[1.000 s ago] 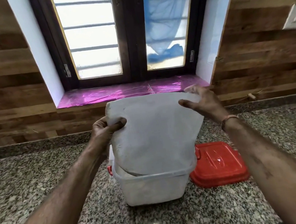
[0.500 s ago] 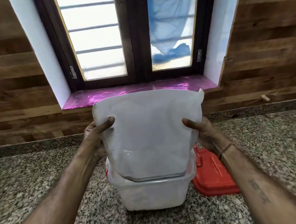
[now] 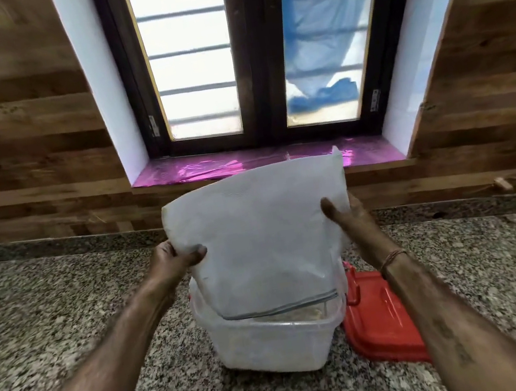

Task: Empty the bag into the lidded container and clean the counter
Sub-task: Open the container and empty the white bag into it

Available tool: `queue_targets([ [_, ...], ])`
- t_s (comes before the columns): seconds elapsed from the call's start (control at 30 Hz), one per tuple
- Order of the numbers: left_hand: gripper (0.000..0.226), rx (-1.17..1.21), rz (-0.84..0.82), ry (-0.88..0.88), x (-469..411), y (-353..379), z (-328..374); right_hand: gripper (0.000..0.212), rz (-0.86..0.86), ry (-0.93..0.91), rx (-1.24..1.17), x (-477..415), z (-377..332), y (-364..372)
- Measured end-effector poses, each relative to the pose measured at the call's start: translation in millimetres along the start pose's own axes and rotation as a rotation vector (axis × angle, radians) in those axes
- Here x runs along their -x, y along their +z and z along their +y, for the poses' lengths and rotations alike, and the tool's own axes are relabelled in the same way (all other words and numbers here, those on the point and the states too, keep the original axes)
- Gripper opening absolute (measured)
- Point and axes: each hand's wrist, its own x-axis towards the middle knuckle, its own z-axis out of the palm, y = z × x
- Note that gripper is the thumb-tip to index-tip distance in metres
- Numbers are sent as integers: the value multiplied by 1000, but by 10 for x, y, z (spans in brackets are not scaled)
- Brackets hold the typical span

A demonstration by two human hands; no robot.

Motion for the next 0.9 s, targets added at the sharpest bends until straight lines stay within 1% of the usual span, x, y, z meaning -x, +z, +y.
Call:
queue_targets([
  [0.07, 29, 44, 35, 10, 10, 53, 8, 46, -239, 128, 147, 31, -19, -162],
  [0.1, 32, 57, 48, 9, 25, 67, 12, 45, -293, 170, 211, 39, -2, -222],
  [0.13, 34, 57, 50, 14, 42, 76, 19, 41, -275, 183, 249, 47, 22, -257],
  [0.17, 34, 9, 44, 18, 56, 64, 26, 37, -213, 172, 253, 52, 53, -278],
  [0.23, 33, -204, -9, 14, 105, 15, 16, 29, -85, 139, 234, 61, 99, -279],
  [0.27, 37, -261, -26, 6, 127, -9, -15, 26, -59, 134, 229, 67, 99, -264],
  [0.3, 39, -244, -15, 0, 143, -32, -38, 23, -59, 140, 224, 66, 99, -241],
  [0.33, 39, -162, 13, 0, 161, -41, -40, 20, -64, 141, 207, 64, 90, -208],
  [0.4, 29, 13, 75, 2, 150, -34, 7, 6, -18, 111, 173, 31, 56, -142],
  [0.43, 24, 63, 104, 9, 123, -33, 50, 3, 15, 94, 160, 3, 14, -92],
  [0.5, 16, 107, 118, 21, 64, -34, 164, 9, 52, 79, 134, -72, -74, -16],
  [0.6, 14, 118, 89, 10, -1, -126, 359, 8, 59, 89, 51, -213, -225, 102],
  [0.73, 11, 82, 142, 24, -146, -416, 598, 10, -3, 127, 16, -416, -407, 372],
  [0.83, 10, 50, 206, 0, -269, -760, 736, 28, -38, 148, 29, -568, -496, 733],
  [0.9, 10, 23, 240, -17, -333, -1074, 785, 36, -57, 178, 43, -690, -463, 1062],
])
